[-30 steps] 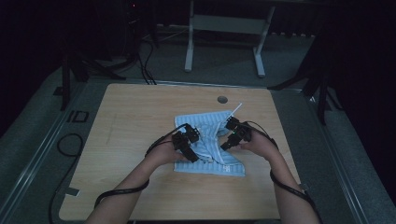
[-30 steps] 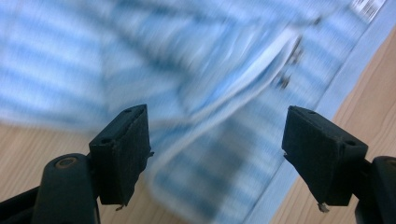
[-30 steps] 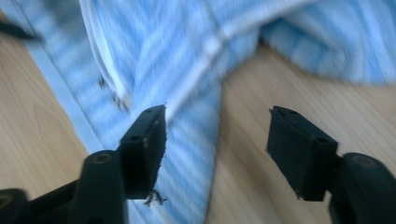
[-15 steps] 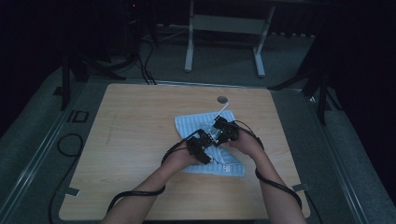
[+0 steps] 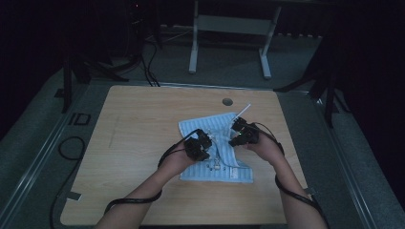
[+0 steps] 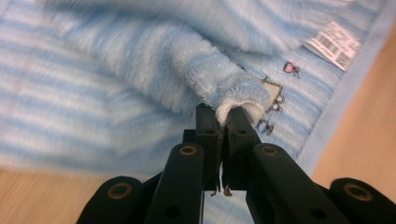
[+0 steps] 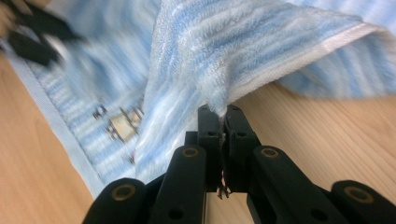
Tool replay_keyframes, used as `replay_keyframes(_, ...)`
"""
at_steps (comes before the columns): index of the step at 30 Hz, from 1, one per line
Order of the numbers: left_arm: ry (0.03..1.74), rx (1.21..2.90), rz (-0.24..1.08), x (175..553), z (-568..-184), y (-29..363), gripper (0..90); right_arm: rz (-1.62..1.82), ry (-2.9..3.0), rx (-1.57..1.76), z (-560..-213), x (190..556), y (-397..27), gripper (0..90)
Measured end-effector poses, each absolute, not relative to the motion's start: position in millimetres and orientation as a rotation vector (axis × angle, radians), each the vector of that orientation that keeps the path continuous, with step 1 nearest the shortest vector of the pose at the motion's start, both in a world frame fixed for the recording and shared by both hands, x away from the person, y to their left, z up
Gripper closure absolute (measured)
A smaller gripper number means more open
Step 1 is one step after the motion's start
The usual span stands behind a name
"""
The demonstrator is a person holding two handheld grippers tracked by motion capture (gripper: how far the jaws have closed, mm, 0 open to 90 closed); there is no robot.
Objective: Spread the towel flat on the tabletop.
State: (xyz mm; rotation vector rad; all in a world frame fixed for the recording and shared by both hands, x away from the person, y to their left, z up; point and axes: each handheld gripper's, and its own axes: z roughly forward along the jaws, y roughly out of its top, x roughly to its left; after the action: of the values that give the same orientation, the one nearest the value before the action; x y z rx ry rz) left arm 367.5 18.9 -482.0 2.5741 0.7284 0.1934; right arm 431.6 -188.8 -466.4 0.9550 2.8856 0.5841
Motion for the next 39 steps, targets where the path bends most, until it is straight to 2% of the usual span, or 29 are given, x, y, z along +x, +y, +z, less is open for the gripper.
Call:
replay_keyframes(5, 0.761, 2.534, 0.194, 363, -462, 49, 86.1, 0.610, 2.834, 1.002, -454, 424, -224, 87.2)
replay_keyframes(9, 0.851, 2.469, 0.219, 375, -451, 76, 86.0, 0.654, 2.783, 1.113, -448, 427, -256, 87.5)
replay_keyframes(16, 0.994, 2.395, 0.257, 407, -459, 94, 85.6, 0.669, 2.761, 1.134, -449, 436, -252, 87.4)
replay_keyframes(17, 1.030, 2.388, 0.275, 412, -463, 95, 84.0, 0.673, 2.747, 1.152, -450, 439, -250, 86.6)
replay_keyframes(18, 1.067, 2.375, 0.306, 415, -466, 96, 66.6, 0.696, 2.678, 1.203, -451, 447, -244, 69.5)
replay_keyframes(19, 1.087, 2.366, 0.323, 417, -467, 97, 63.0, 0.703, 2.666, 1.219, -451, 449, -243, 66.7)
replay_keyframes(20, 1.092, 2.345, 0.297, 417, -469, 99, 55.7, 0.719, 2.665, 1.243, -451, 451, -242, 66.5)
replay_keyframes(21, 1.080, 2.355, 0.307, 415, -469, 100, 53.2, 0.735, 2.665, 1.238, -450, 450, -240, 64.1)
replay_keyframes(26, 1.016, 2.402, 0.294, 402, -469, 98, 51.4, 0.706, 2.715, 1.129, -454, 440, -228, 61.3)
replay_keyframes(30, 0.910, 2.455, 0.215, 379, -480, 88, 49.1, 0.698, 2.771, 1.054, -472, 421, -217, 60.0)
replay_keyframes(39, 0.897, 2.506, 0.153, 364, -513, 86, 49.6, 0.562, 2.806, 1.009, -511, 407, -211, 57.1)
